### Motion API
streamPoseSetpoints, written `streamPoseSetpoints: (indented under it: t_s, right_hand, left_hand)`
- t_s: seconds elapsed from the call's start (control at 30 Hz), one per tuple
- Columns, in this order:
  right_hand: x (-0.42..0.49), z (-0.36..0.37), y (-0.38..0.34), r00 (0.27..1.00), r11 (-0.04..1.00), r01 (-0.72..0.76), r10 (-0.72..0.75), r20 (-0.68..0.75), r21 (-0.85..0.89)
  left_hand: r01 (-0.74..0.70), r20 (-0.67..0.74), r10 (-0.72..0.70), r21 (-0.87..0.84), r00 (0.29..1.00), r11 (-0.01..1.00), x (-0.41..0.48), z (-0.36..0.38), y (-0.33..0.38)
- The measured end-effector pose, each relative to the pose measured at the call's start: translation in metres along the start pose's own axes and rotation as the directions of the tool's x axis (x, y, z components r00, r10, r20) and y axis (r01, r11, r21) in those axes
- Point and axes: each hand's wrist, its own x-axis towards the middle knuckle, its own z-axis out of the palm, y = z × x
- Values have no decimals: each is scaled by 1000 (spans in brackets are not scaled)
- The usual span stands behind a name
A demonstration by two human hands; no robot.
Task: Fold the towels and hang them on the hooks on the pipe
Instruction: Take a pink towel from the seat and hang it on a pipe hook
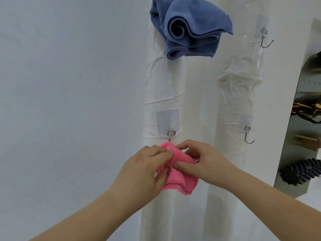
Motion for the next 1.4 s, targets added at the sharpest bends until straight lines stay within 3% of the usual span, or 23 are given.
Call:
streamPoseSetpoints:
  t_s: [0.27,0.53,0.7,0.87,1.03,1.2,1.27,1.4]
  right_hand:
    - [-9,-10,-17,999,994,0,4,39,-107]
    - [-9,-27,-40,1000,972,7,-4,13,-234]
    - [-15,-26,-45,996,960,-33,8,-93,-278]
    - [-68,-4,-46,948,968,-73,-7,-318,-240]
    - [-152,46,-26,841,959,-279,223,-493,-42]
    - [-244,112,-7,729,807,-583,572,-376,98]
    - [-289,136,-6,639,697,-709,700,-320,111]
    - [-388,185,-27,360,413,-900,884,-297,138]
  left_hand:
    - [56,191,-55,1,980,998,12,-35,15]
    - [20,105,-19,-13,994,1000,14,-56,21]
    - [72,64,-72,-1,995,997,0,-58,18]
    - [159,82,-144,-212,986,964,-38,-56,38]
    - [213,277,-111,-374,954,903,-100,-16,61]
    - [358,547,-68,-444,834,822,-165,28,77]
    - [411,632,-36,-458,774,788,-194,41,88]
    - [463,800,150,-476,581,748,-268,54,129]
